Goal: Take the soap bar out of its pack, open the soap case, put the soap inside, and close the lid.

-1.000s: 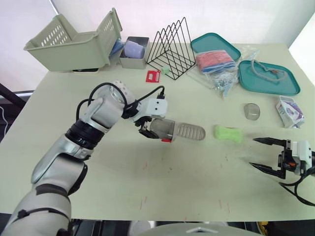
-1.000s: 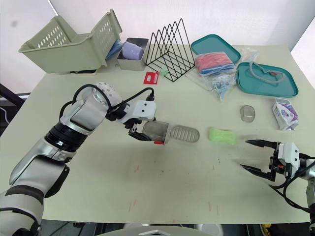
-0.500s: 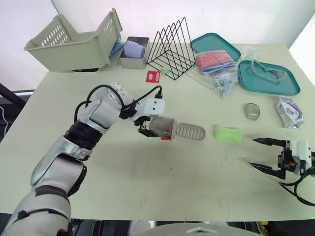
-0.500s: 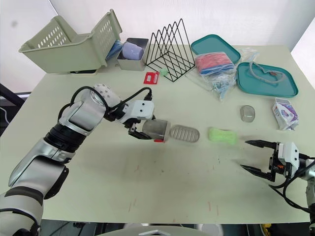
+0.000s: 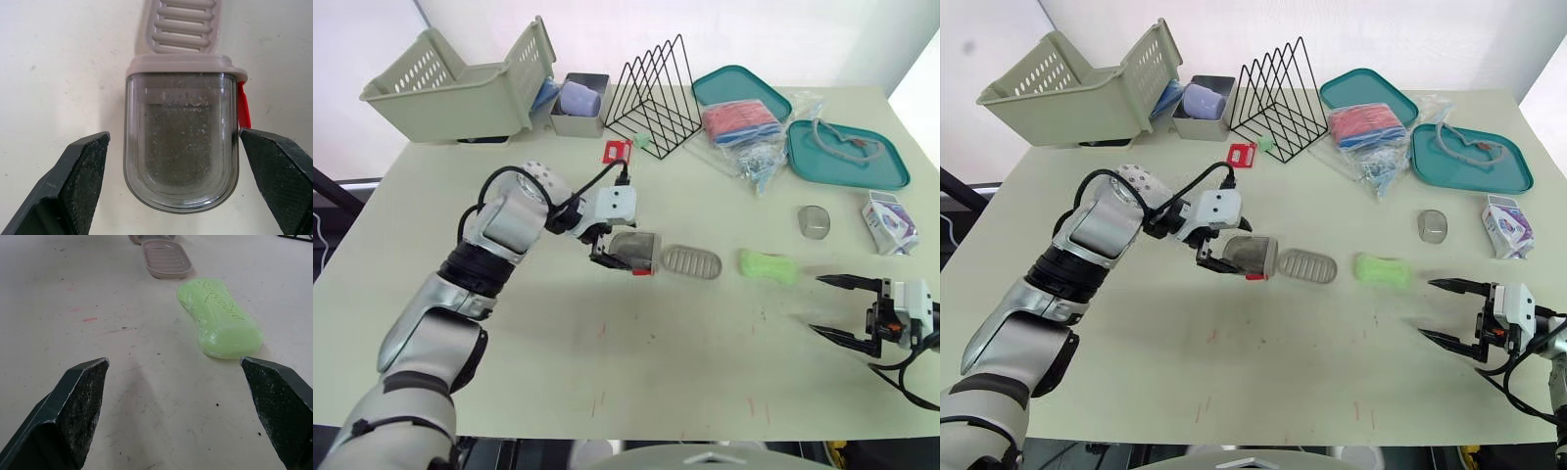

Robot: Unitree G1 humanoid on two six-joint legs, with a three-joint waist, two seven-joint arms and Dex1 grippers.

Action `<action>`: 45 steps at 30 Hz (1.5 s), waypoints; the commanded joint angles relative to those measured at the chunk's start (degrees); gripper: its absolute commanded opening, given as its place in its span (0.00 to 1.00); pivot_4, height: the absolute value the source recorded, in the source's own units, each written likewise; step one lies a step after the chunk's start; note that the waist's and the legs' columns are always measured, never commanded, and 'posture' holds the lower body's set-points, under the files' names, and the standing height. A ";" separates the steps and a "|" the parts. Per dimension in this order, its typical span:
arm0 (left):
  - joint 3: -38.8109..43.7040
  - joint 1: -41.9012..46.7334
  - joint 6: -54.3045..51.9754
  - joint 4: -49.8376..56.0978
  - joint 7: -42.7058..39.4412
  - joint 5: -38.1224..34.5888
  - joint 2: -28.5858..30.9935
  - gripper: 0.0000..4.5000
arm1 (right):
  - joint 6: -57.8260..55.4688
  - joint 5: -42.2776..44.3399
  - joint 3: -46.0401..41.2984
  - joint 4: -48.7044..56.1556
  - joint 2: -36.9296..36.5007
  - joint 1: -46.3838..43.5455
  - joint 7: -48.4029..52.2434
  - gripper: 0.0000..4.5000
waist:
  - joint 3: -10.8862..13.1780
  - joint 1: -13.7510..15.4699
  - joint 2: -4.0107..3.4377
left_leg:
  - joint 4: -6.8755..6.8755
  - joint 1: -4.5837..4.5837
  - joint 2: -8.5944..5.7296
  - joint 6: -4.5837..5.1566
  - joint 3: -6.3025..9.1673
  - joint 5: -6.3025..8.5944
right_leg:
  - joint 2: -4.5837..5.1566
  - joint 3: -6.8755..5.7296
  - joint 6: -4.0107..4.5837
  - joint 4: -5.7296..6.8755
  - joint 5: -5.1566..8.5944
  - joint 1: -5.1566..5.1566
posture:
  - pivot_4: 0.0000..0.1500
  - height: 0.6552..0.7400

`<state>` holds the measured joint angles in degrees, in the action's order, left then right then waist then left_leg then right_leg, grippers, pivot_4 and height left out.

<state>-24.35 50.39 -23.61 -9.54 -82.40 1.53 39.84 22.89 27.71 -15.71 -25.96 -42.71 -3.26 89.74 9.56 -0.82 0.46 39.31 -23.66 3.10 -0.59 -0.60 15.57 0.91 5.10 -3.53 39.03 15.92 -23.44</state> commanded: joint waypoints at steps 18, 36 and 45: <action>31.26 -43.78 2.78 32.73 20.61 -22.79 -6.75 1.00 | -28.92 -9.55 14.70 23.83 -10.42 -16.27 -9.75 1.00 | -0.03 -1.02 -0.02 | 0.07 -0.03 0.05 0.00 0.18 0.00 | 0.08 -0.20 0.02 0.18 0.00 -0.03 | 1.00 1.00; 30.56 -54.33 14.78 28.81 12.74 -27.00 -0.24 1.00 | -49.64 -22.13 28.75 26.47 -10.91 -27.58 -15.83 1.00 | -0.03 -0.02 -0.02 | -0.01 -0.06 0.02 0.01 0.14 0.01 | 0.08 -0.23 0.03 0.07 0.00 -0.04 | 1.00 1.00; 27.64 -52.85 17.60 26.83 13.38 -25.50 -0.51 1.00 | -52.36 -23.01 29.36 28.58 -9.38 -26.67 -17.71 1.00 | -0.03 -0.01 -0.02 | -0.01 -0.07 0.02 0.01 0.14 0.01 | 0.07 -0.23 0.03 0.05 0.00 -0.04 | 1.00 1.00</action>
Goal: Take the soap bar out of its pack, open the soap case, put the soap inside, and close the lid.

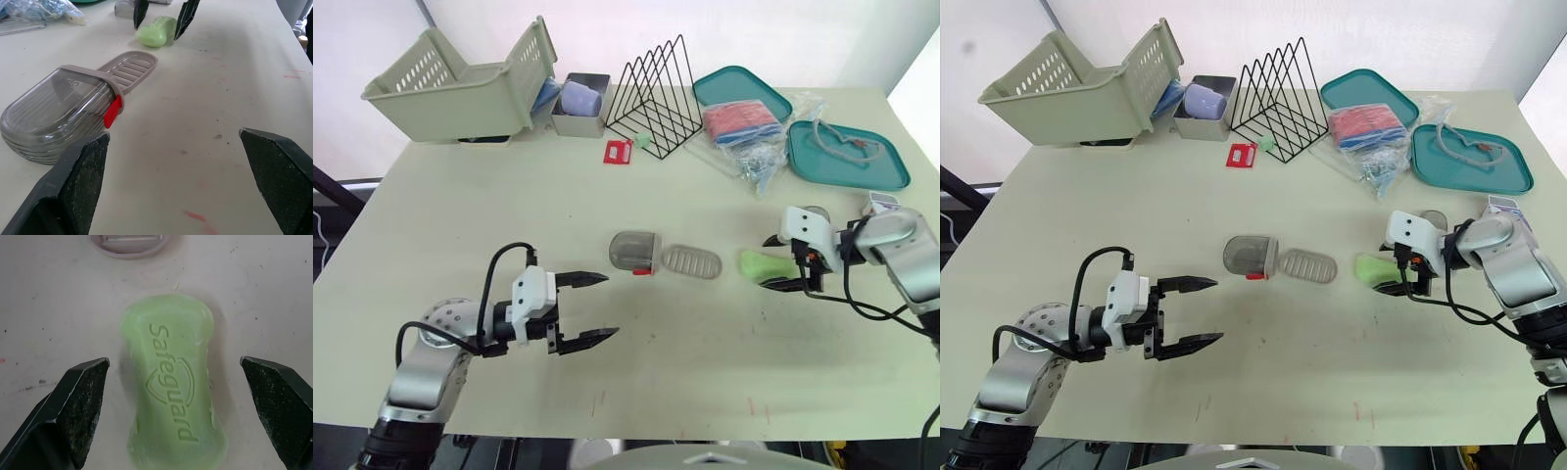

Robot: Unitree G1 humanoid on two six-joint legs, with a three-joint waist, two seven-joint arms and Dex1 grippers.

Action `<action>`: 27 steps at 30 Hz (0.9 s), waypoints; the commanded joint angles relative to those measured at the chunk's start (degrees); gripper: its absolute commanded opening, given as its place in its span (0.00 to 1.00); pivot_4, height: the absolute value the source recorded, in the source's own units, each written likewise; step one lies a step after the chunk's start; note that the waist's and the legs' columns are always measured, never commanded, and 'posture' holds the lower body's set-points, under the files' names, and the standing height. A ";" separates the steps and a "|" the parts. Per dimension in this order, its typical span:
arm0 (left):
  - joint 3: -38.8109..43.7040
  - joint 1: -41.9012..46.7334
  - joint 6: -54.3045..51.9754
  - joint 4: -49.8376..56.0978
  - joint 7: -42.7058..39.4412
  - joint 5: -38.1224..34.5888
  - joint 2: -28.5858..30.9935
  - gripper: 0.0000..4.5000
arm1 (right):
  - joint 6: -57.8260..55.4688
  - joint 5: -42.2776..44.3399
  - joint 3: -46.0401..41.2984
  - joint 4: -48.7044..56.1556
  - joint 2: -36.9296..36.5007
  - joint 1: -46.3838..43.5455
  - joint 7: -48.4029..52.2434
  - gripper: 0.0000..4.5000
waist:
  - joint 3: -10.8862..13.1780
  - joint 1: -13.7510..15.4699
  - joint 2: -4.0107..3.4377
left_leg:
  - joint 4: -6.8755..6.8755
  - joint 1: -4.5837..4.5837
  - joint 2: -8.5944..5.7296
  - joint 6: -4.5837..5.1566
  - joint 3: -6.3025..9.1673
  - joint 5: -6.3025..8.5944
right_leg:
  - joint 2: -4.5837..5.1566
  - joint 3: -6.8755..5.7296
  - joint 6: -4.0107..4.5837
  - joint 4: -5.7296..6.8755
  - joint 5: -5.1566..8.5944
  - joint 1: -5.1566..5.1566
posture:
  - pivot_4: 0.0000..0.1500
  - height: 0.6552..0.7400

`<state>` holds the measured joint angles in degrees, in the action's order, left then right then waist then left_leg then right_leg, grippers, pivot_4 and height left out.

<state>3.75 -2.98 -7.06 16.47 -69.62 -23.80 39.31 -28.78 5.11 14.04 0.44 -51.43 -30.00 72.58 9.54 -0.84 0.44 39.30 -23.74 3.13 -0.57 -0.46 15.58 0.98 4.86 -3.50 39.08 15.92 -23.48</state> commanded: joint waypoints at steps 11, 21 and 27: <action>-2.07 1.15 2.22 0.44 2.07 0.03 -0.42 1.00 | -0.39 -0.05 -0.71 3.43 -2.06 1.00 -0.12 0.38 | 0.00 -0.02 0.00 | -0.01 0.00 0.01 0.00 0.01 0.00 | -0.01 -0.01 0.00 -0.02 0.00 0.00 | 1.00 1.00; -1.62 1.42 2.30 -0.46 2.91 -0.30 -0.16 1.00 | -8.21 5.90 -0.29 10.55 1.04 -8.05 1.12 0.38 | 0.01 -0.27 -0.01 | -0.07 0.01 0.04 0.00 0.04 0.00 | -0.04 -0.03 0.01 -0.02 0.00 -0.02 | 1.00 1.00; -1.63 2.04 1.71 -0.01 3.79 -0.59 -0.29 1.00 | -16.08 4.52 5.57 14.99 8.67 -10.85 -5.07 0.38 | 0.00 0.05 -0.01 | -0.06 -0.05 0.02 0.00 0.06 0.00 | -0.01 -0.07 0.01 -0.05 0.00 -0.02 | 1.00 1.00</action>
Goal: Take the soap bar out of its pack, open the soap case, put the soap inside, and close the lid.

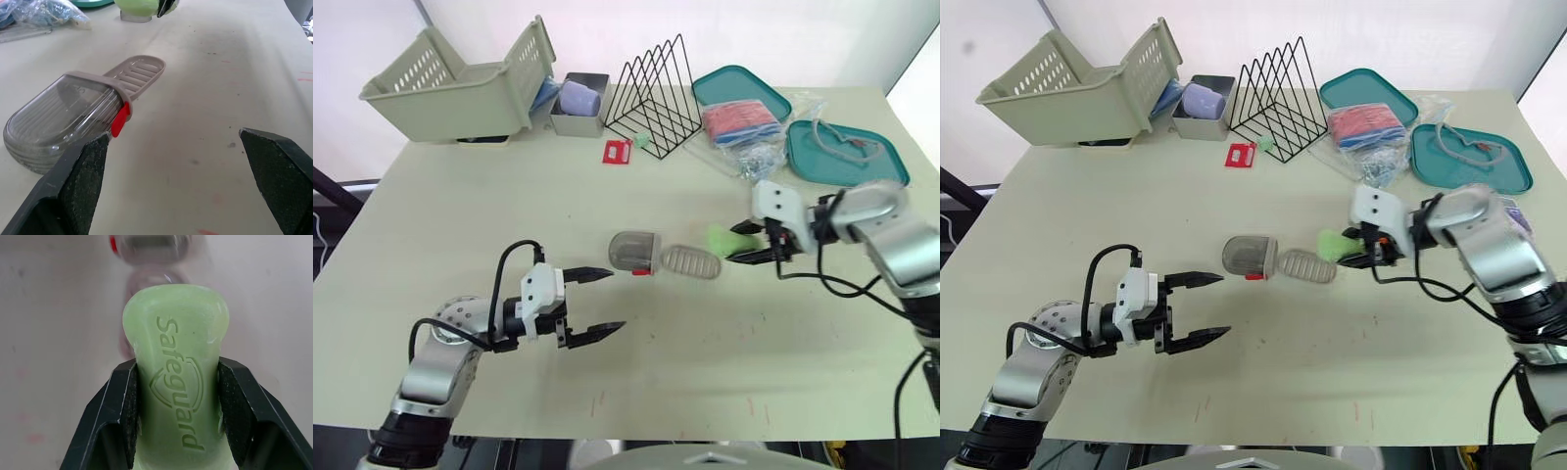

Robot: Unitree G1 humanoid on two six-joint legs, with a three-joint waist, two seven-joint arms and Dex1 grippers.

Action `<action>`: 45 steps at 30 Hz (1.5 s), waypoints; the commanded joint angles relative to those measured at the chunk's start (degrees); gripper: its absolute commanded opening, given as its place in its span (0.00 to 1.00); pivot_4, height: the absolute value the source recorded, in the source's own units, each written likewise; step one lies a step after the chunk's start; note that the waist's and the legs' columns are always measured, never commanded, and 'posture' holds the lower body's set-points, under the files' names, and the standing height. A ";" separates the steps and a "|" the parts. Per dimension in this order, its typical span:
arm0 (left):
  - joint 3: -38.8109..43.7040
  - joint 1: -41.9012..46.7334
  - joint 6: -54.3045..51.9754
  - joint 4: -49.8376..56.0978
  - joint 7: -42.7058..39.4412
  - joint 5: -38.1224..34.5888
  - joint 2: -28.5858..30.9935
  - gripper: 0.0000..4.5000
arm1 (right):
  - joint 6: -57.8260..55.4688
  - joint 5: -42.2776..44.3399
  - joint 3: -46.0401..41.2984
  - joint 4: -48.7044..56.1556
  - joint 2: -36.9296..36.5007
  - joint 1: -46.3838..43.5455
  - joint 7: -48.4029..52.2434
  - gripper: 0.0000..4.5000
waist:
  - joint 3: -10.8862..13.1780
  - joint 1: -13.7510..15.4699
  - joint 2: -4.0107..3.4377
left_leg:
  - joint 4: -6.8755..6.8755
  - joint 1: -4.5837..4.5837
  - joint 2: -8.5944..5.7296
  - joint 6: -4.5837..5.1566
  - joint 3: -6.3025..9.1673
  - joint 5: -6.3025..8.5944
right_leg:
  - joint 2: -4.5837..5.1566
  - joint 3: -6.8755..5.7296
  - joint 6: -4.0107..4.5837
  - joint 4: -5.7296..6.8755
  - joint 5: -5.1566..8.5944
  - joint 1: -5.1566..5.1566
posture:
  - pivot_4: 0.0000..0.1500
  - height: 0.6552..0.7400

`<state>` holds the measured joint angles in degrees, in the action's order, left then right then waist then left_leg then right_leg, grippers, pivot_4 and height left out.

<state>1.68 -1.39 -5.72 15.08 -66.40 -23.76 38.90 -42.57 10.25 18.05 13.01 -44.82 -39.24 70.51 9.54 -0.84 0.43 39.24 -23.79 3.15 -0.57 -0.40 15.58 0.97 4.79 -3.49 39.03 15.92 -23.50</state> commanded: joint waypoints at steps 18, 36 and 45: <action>0.11 0.69 -1.74 4.05 3.00 -1.03 0.20 1.00 | -3.97 -3.81 8.34 -0.37 7.82 -2.67 -9.42 0.38 | 0.00 -0.11 0.00 | -0.01 -0.02 0.00 0.00 0.04 0.00 | 0.00 -0.06 0.00 -0.01 0.00 0.00 | 1.00 1.00; -0.41 1.73 -2.88 4.61 3.96 -0.98 0.11 1.00 | 0.85 -1.23 2.24 -1.79 7.92 -0.95 -9.29 0.98 | 0.00 -0.05 0.00 | -0.01 -0.03 0.00 0.00 0.05 0.00 | 0.00 -0.06 0.00 -0.03 0.00 0.00 | 1.00 1.00; 0.02 5.80 -2.82 1.86 3.03 -0.33 1.46 1.00 | 22.21 13.90 -21.66 -6.32 5.67 19.30 0.05 0.98 | 0.00 -0.25 0.04 | -0.04 -0.03 -0.01 0.00 0.14 0.00 | -0.02 -0.13 0.00 -0.08 0.00 0.06 | 1.00 1.00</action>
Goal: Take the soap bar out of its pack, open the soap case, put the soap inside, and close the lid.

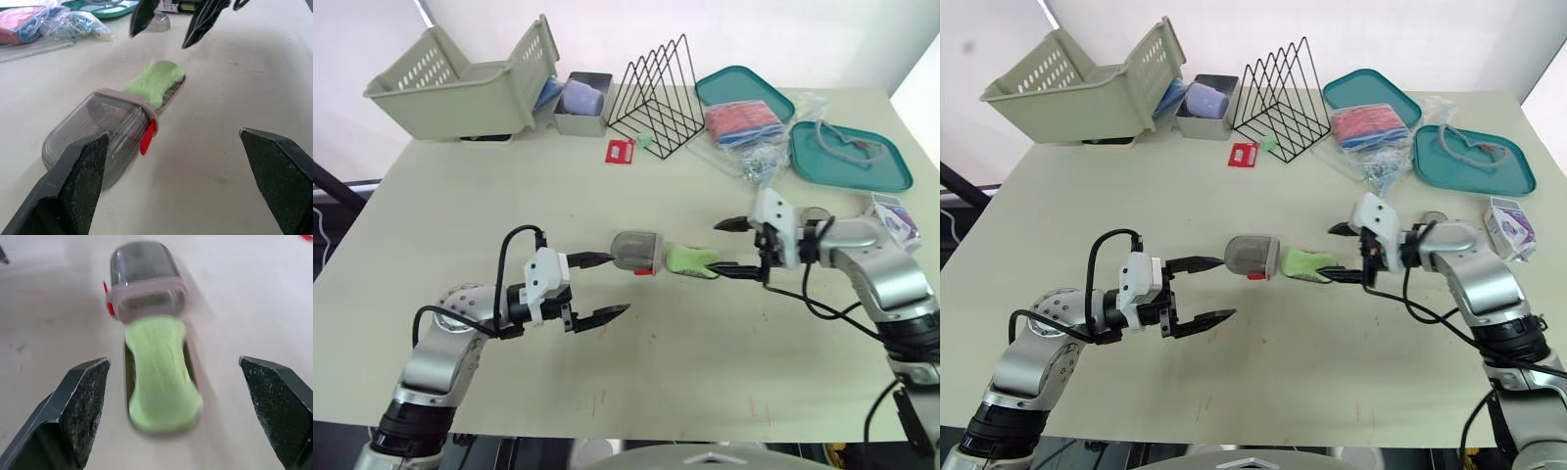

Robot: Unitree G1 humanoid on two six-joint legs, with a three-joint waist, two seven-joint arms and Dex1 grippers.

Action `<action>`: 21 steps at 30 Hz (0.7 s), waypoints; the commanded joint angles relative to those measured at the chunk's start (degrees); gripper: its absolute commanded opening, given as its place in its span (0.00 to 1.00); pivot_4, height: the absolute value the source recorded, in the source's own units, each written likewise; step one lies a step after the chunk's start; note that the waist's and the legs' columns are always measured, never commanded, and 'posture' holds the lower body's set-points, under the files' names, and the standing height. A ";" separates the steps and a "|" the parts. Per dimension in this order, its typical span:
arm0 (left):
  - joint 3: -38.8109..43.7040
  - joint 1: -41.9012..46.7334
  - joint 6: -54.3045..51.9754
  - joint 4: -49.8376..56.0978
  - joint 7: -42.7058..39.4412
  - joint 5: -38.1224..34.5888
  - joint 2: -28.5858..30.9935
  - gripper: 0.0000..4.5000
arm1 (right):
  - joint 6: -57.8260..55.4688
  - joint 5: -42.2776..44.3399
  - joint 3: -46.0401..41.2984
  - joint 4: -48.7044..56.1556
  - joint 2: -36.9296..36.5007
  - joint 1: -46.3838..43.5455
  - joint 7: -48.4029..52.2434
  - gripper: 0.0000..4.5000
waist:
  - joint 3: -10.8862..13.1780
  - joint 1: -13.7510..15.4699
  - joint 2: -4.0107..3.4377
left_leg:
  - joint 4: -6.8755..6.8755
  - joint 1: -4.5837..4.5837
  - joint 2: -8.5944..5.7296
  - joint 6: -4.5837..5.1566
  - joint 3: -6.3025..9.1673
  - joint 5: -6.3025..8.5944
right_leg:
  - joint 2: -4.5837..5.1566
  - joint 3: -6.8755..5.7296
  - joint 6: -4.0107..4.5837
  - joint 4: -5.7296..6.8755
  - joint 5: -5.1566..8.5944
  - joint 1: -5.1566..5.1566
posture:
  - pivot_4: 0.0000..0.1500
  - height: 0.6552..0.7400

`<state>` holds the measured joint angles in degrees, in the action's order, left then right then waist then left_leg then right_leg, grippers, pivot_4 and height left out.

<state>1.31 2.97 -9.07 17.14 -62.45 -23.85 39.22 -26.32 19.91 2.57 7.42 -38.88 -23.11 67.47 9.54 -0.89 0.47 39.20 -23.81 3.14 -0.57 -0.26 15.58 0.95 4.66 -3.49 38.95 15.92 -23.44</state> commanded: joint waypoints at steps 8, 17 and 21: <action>-2.20 12.26 2.07 -9.10 -6.15 2.68 3.99 1.00 | 29.58 6.15 -16.94 -13.93 -0.77 17.80 12.95 0.98 | 0.00 0.12 0.01 | 0.02 0.08 -0.02 0.00 0.03 0.00 | -0.01 -0.04 0.00 -0.04 0.00 0.13 | 1.00 1.00; -7.73 25.87 5.56 -22.75 -13.76 8.03 4.68 1.00 | 31.78 10.33 -17.19 -12.43 1.38 23.64 12.98 0.98 | 0.00 0.09 0.00 | 0.02 0.11 -0.02 -0.01 0.04 -0.01 | -0.04 -0.01 0.00 -0.03 0.00 0.14 | 1.00 1.00; -10.66 32.32 7.84 -30.21 -17.57 11.17 4.55 1.00 | 32.61 10.59 -16.64 -10.41 2.53 25.63 12.14 0.98 | 0.00 0.17 0.00 | 0.03 0.10 -0.03 -0.01 0.05 -0.01 | -0.04 -0.02 0.00 -0.03 0.00 0.14 | 1.00 1.00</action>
<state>-8.85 33.26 -2.86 -11.26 -78.25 -14.05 43.15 5.38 29.59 -13.41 -4.87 -36.43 2.02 79.94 9.54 -0.72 0.47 39.24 -23.71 3.10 -0.58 -0.22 15.57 0.92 4.65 -3.50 38.94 15.92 -23.30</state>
